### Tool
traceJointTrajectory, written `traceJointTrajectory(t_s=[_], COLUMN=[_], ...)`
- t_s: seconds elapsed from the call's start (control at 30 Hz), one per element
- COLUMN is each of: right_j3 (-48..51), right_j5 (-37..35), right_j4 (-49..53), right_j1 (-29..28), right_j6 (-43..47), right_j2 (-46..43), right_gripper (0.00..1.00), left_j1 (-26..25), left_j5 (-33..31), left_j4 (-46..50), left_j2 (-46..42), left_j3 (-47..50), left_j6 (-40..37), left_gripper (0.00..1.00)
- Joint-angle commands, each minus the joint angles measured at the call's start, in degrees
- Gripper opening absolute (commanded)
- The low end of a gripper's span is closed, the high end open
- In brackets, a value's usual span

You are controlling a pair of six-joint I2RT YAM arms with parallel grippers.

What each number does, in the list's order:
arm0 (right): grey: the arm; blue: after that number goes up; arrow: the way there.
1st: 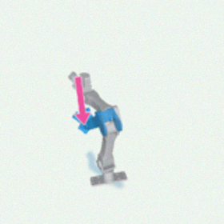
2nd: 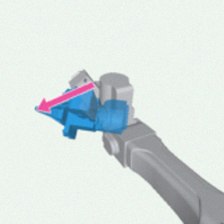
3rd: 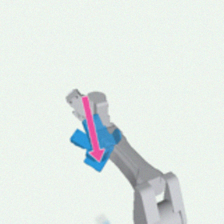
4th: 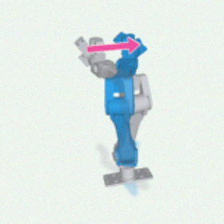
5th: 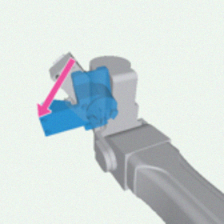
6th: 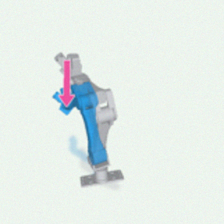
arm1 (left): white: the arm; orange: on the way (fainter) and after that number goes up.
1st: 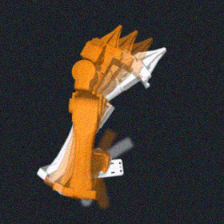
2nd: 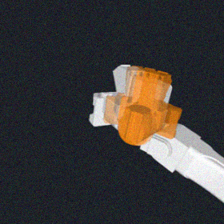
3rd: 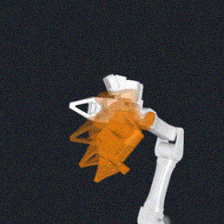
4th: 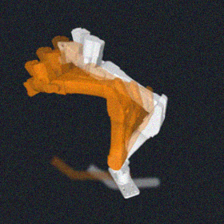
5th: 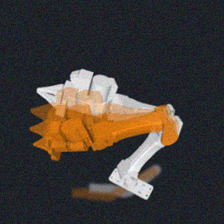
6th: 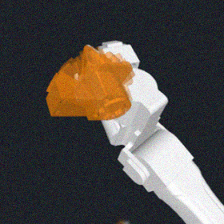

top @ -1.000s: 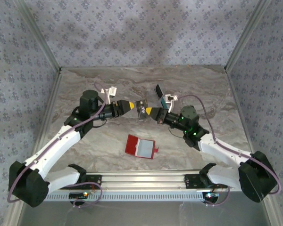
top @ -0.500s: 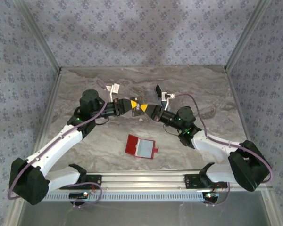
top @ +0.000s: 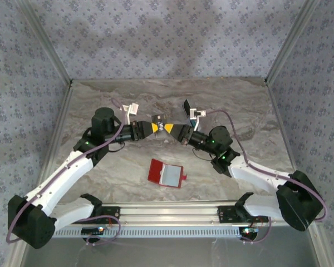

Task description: Put the credit cards into the card holder

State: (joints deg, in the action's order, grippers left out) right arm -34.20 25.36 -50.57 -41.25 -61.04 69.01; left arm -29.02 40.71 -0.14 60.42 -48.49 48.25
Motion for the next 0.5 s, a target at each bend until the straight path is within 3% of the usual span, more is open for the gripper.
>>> traceJointTrajectory(t_s=[0.0, 0.13, 0.33, 0.4, 0.47], right_j3=[-3.4, -2.8, -1.6, -1.1, -0.5], right_j5=[1.8, 1.8, 1.7, 1.4, 2.4], right_j4=[1.3, -0.6, -1.5, -0.7, 1.9], right_j1=[-1.5, -1.5, -1.4, -1.3, -0.7], right_j6=[2.9, 1.3, 0.3, 0.2, 0.6], right_j2=[-0.8, -0.6, -0.8, -1.1, -1.6], right_gripper=[0.00, 0.00, 0.00, 0.12, 0.36], left_j1=[0.2, 0.2, 0.2, 0.2, 0.2], left_j5=[1.1, 3.4, 4.5, 4.6, 4.3], left_j4=[-2.7, -4.2, -5.8, -5.6, -4.1], left_j2=[-0.6, -1.0, -2.6, -3.1, -3.5], left_j3=[0.1, -0.8, 0.1, 0.6, 1.1], left_j6=[-0.5, -0.9, -0.9, -1.3, -2.0], left_gripper=[0.32, 0.26, 0.00, 0.00, 0.00])
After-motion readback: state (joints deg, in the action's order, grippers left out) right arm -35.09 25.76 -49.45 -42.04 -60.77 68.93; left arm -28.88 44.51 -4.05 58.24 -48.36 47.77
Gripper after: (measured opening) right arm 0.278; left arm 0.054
